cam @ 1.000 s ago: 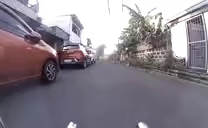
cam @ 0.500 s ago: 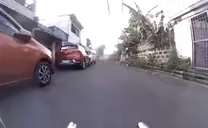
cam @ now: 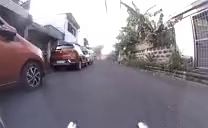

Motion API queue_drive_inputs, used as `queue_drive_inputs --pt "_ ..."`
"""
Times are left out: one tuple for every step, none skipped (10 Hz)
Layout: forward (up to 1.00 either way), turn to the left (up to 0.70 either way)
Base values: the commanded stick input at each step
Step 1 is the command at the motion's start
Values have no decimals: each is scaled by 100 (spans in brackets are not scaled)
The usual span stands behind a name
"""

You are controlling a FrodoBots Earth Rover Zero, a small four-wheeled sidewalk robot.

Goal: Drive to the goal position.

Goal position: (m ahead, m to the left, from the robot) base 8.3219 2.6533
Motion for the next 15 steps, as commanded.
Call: queue_drive_inputs --pt "70 0" --pt "70 0" --pt "70 0" --pt "70 0" --pt "70 0" --pt "70 4" --pt "70 17" --pt "70 25" --pt "70 0" --pt "70 0" --pt "70 0" --pt "70 0" --pt "70 0" --pt "70 0" --pt "70 0"
